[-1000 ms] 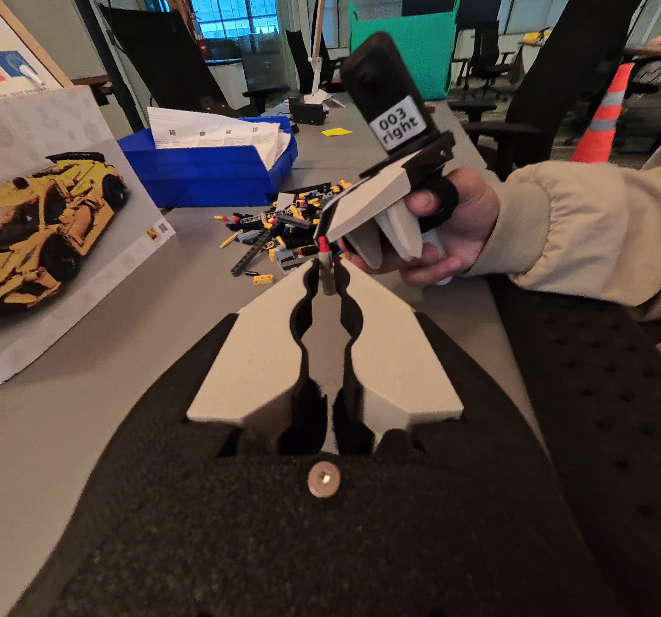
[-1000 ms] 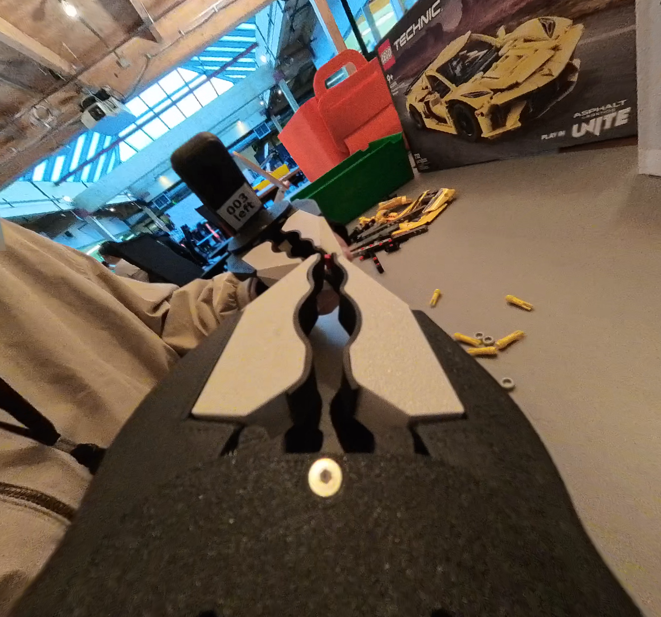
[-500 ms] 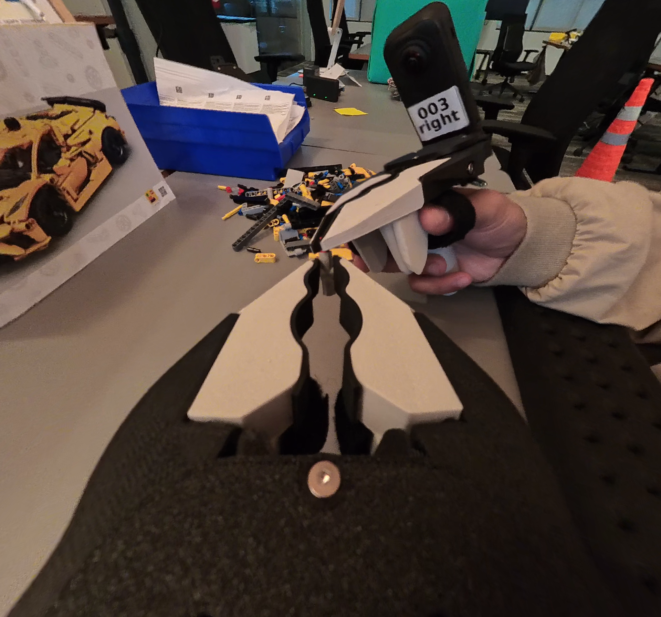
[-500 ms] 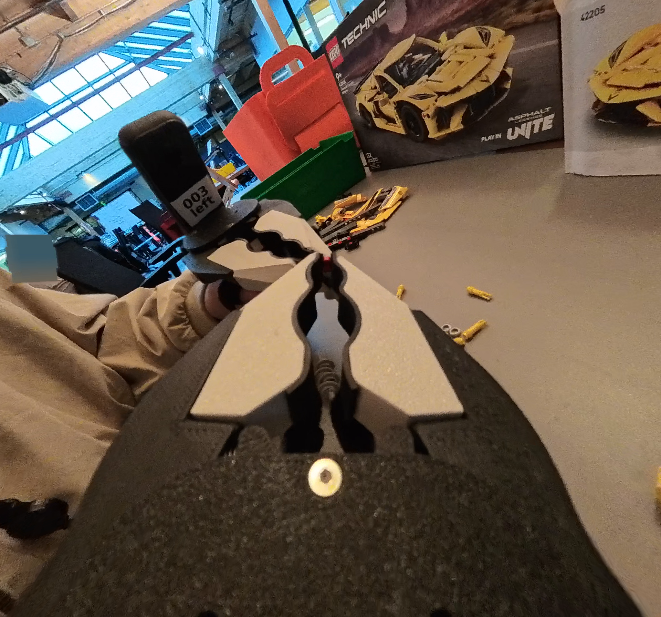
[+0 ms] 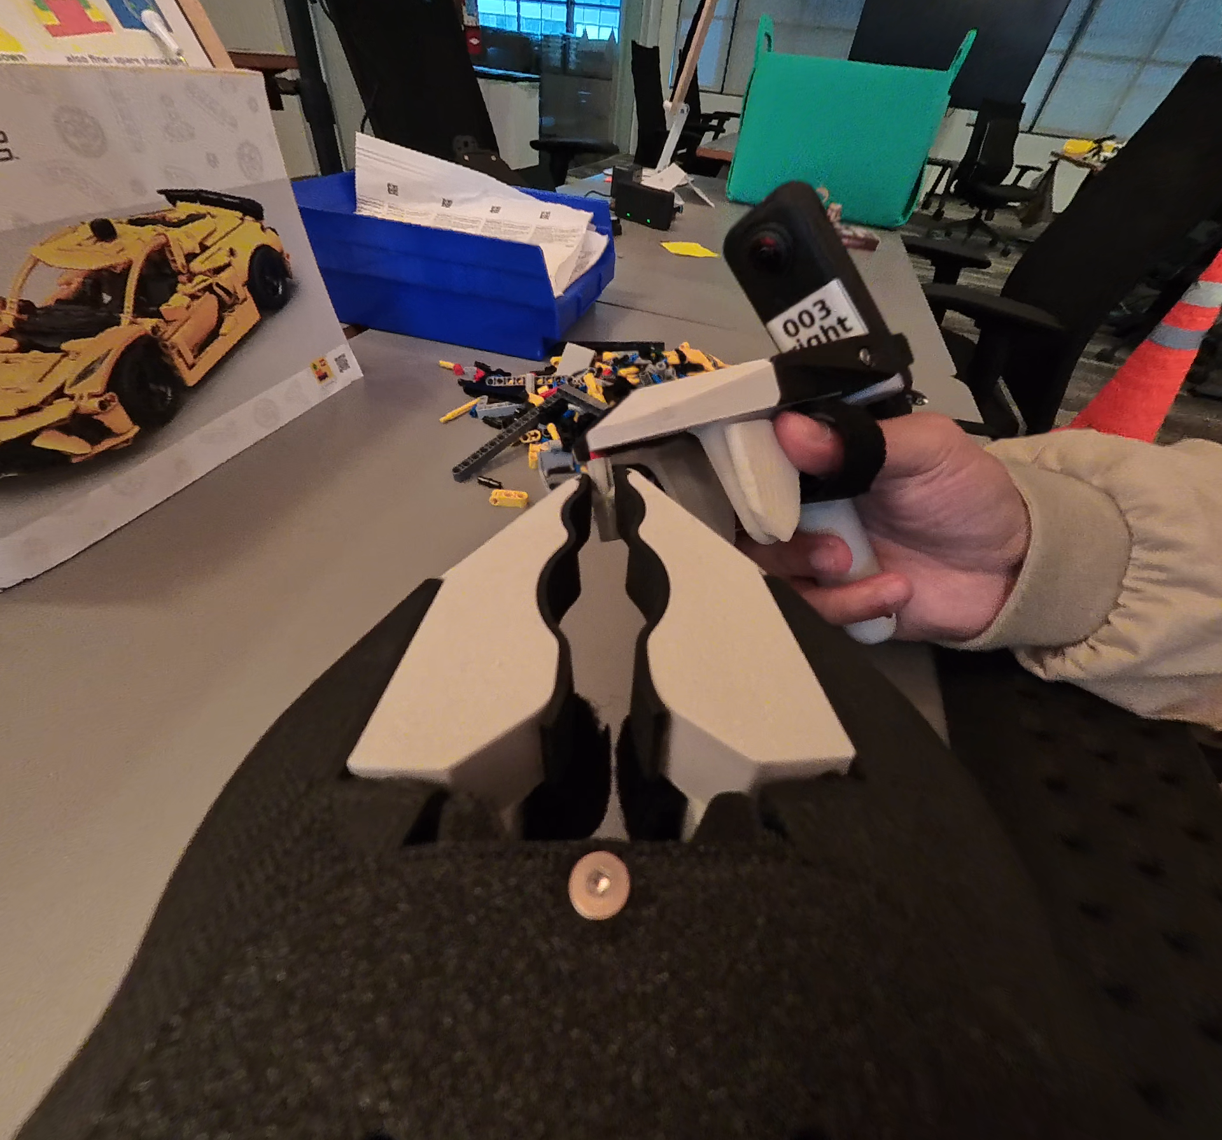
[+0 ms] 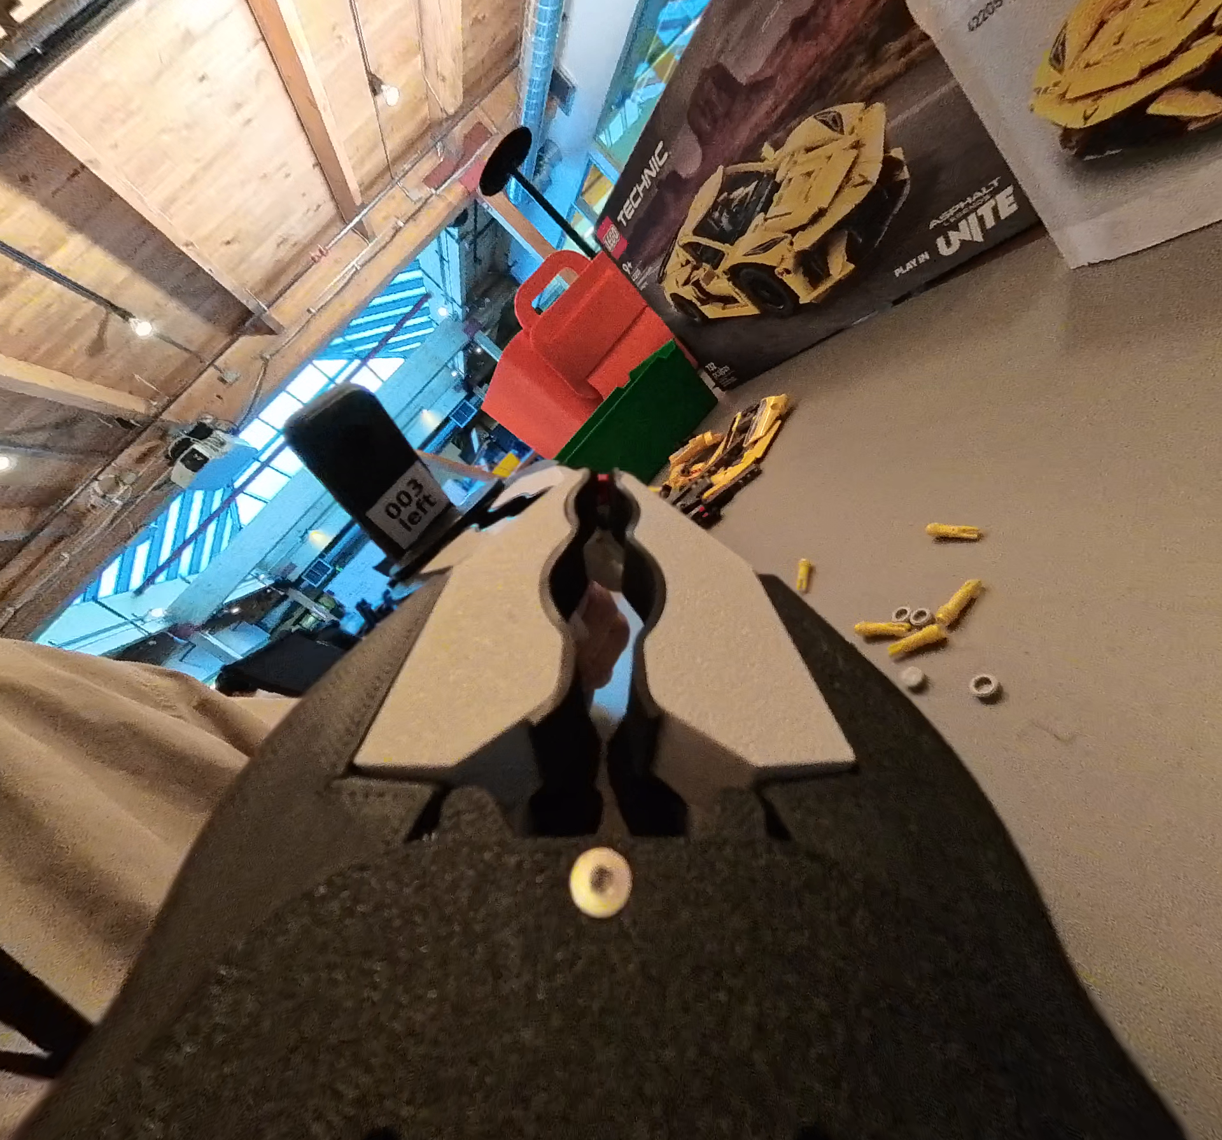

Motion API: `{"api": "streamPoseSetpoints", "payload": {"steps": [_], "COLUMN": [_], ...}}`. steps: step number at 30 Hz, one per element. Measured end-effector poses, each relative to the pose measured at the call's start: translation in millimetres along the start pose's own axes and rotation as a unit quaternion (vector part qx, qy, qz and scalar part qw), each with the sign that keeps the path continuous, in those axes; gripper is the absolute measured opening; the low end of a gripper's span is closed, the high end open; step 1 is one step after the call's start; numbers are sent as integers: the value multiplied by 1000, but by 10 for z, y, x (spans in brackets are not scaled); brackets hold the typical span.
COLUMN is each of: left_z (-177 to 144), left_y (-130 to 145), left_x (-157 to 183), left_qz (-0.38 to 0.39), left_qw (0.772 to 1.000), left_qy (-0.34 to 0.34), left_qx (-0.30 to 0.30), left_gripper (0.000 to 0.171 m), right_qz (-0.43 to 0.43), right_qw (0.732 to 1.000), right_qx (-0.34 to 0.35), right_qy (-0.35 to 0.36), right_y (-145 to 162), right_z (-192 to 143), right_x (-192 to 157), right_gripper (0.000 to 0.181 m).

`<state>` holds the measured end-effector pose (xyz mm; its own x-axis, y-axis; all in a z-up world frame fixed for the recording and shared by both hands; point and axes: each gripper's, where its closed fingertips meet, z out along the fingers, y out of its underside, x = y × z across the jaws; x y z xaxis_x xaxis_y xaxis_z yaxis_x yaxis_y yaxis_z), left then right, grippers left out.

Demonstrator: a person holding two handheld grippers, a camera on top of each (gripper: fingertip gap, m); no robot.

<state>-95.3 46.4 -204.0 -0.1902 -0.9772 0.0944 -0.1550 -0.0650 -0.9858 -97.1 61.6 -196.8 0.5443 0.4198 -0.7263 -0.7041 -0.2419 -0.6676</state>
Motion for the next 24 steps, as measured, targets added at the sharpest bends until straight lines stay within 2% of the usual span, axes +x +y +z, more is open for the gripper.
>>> {"api": "streamPoseSetpoints", "payload": {"steps": [6, 7, 8, 9, 10, 11, 12, 13, 15, 16, 19, 21, 24], "left_z": [-9, -29, -87, -157, -202, -234, -252, -240, -186, -171, -118, -131, -168], "left_y": [-23, 35, 111, 118, 36, -79, -154, -153, -60, -31, 14, -35, -67], "left_x": [-134, -174, -255, -336, -369, -361, -343, -321, -297, -310, -223, -186, -271], "left_qz": [6, 9, 11, -3, -35, -61, -75, -89, -126, -148, -231, -305, -402], "left_qw": [999, 998, 997, 996, 997, 996, 995, 994, 991, 988, 968, 940, 893], "left_qy": [-40, -51, -72, -85, -74, -52, -32, -12, 18, 22, 83, 134, 172], "left_qx": [-6, -20, -31, -22, 3, 33, 54, 55, 42, 45, 43, 68, 103], "left_gripper": [7, 6, 6, 6, 6, 6, 6, 6, 7, 6, 7, 6, 7], "right_qz": [77, 100, 141, 164, 115, 24, -67, -129, -189, -201, -213, -211, -253], "right_qw": [995, 989, 965, 946, 942, 958, 971, 967, 927, 903, 855, 841, 834], "right_qx": [59, 113, 219, 278, 311, 269, 185, 95, -61, -110, -171, -186, -146], "right_qy": [3, 12, 20, 21, 58, 93, 139, 196, 318, 363, 441, 462, 467], "right_y": [-97, -241, -630, -966, -1231, -1342, -1330, -1263, -1118, -1081, -1045, -1008, -1070], "right_z": [93, 29, -263, -589, -877, -926, -852, -810, -994, -1152, -1549, -1706, -1736], "right_x": [74, 129, 288, 434, 504, 422, 381, 471, 895, 1082, 1441, 1553, 1498], "right_gripper": [0, 1, 1, 0, 1, 1, 2, 2, 3, 3, 5, 13, 23]}}
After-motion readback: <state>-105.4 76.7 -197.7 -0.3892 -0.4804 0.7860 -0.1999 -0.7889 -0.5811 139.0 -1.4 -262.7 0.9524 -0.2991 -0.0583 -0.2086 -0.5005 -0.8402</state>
